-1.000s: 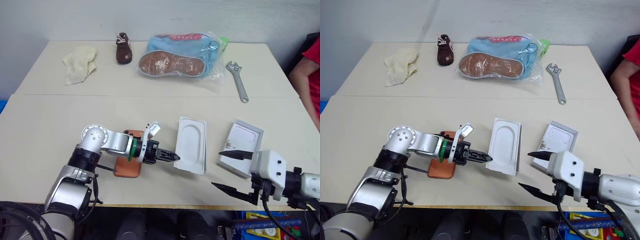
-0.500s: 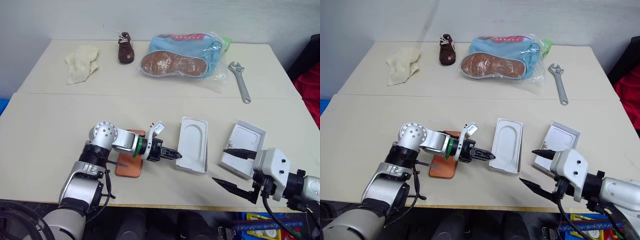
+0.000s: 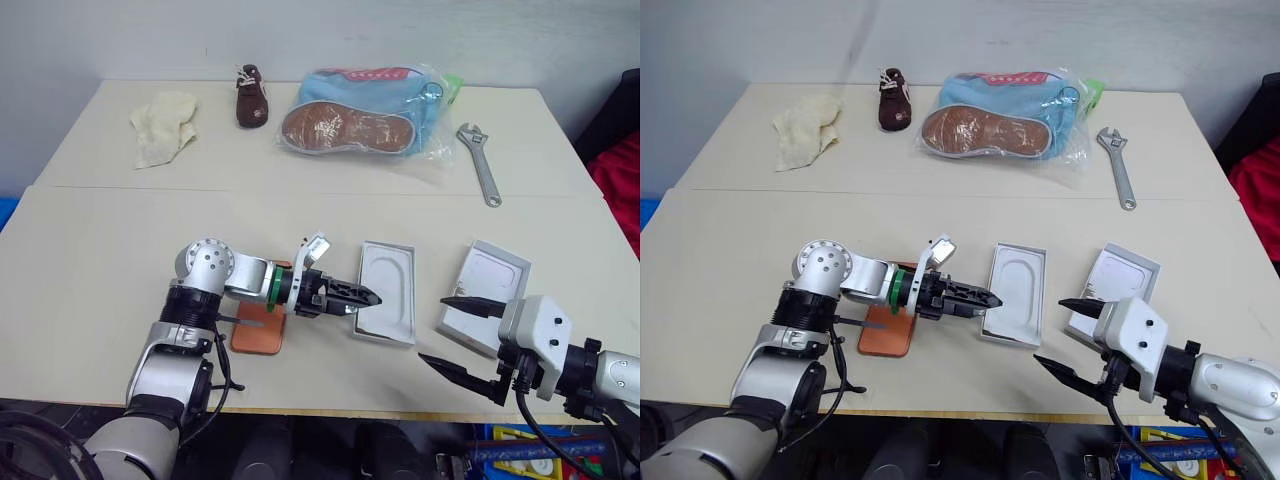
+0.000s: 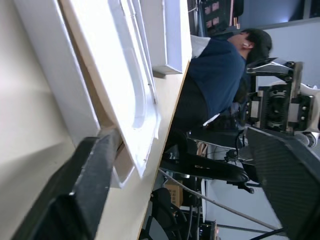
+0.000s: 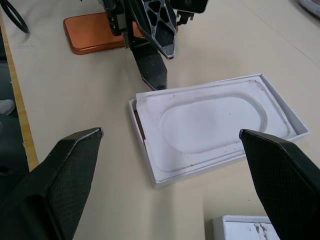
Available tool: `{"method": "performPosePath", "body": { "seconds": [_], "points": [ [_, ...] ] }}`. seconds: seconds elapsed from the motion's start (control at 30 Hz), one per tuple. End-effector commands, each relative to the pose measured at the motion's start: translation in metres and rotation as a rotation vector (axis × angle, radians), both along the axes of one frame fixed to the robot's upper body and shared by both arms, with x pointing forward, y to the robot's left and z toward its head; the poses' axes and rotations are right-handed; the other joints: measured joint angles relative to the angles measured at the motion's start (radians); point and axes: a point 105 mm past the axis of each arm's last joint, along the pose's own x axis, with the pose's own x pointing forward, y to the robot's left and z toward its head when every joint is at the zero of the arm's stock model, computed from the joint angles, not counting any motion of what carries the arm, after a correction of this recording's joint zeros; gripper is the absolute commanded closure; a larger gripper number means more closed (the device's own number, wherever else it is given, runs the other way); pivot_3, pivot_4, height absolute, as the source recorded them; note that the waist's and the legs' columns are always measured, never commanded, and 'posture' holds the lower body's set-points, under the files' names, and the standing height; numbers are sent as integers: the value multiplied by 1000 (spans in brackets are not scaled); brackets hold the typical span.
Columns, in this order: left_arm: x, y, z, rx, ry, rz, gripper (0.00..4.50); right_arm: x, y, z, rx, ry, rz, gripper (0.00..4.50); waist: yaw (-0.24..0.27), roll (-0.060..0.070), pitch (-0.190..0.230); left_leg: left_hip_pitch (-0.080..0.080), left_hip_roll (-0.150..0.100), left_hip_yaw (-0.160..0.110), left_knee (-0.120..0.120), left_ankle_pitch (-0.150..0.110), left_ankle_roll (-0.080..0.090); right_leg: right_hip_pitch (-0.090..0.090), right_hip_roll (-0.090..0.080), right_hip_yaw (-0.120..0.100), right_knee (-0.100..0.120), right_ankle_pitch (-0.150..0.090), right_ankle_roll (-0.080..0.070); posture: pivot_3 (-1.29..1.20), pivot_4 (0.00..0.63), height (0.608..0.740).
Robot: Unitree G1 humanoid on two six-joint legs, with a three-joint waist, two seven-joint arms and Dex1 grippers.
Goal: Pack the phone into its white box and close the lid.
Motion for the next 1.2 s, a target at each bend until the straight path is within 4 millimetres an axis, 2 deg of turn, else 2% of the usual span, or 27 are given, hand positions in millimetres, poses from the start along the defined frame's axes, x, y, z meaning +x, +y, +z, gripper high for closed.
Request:
{"method": "performPosePath", "body": {
  "seconds": [0.03, 0.2, 0.3, 0.37, 0.5, 0.6, 0.7, 0.8, 0.9, 1.07, 1.2],
  "points": [
    [-7, 3, 15, -22, -96, -51, 70, 1, 4, 5, 4, -36, 18, 0, 1, 0, 0, 0, 0, 0, 0, 0, 0, 0, 0, 0, 0, 0, 0, 0, 150, 740],
    [-19, 22, 22, -1, -285, -96, 70, 5, 5, 5, 2, -30, 42, 0, -4, 0, 0, 0, 1, 0, -1, 0, 0, 0, 0, 0, -2, 0, 0, 0, 150, 740],
    [-26, 43, 25, 5, -403, -104, 70, 11, 9, 7, 14, -26, 73, 0, -11, 1, 0, 0, 1, 0, -2, 0, 0, 0, 0, 0, -3, 0, 0, 0, 150, 740],
    [-30, 62, 27, 14, -456, -96, 70, 17, 14, 8, 24, -24, 99, 0, -22, 1, 0, 0, 1, 0, -2, 0, -1, 0, -1, 1, -3, 0, 0, 0, 150, 740],
    [-36, 112, 33, 48, -471, -11, 70, 28, 30, 9, 17, -24, 190, 0, -30, 3, 2, 0, 2, 0, -4, 0, -1, 0, -1, 2, -6, 1, -3, 0, 150, 740],
    [-39, 137, 36, 88, -499, 37, 70, 37, 34, 6, -15, -17, 224, 0, -27, 3, 2, 0, 3, -1, -7, 0, 0, -2, -2, 5, -7, 1, -6, 0, 150, 740],
    [-48, 144, 37, 119, -560, 17, 70, 43, 24, -1, -75, -9, 225, 0, -18, 4, 2, -2, 3, -4, -8, 1, 4, -2, -4, 4, -11, 0, -7, 0, 150, 740],
    [-57, 137, 45, 56, -648, -41, 70, 47, 20, -10, -121, -5, 230, 0, -18, 4, 2, -6, 3, -6, -8, 1, 6, -2, -5, 2, -15, 1, -7, 0, 150, 740],
    [-58, 127, 51, 13, -830, -93, 0, 56, 23, -15, -108, 8, 203, 649, -25, 4, 2, -13, 3, -7, -7, 1, 7, -7, -4, 1, -16, 1, -7, 0, 150, 740],
    [-46, 115, 61, -29, -1026, -75, 0, 84, 28, -19, -142, -36, 100, 2391, -31, 4, 2, -14, 3, -4, -5, 3, 6, -12, -2, 1, -8, 1, -7, 0, 150, 740],
    [-40, 112, 54, 22, -1158, -125, 0, 102, 35, -29, -217, -51, 56, 3808, -30, 4, 2, -14, 3, -2, -2, 4, 6, -14, -2, 0, -1, 1, -7, 0, 150, 740]
  ]
}}
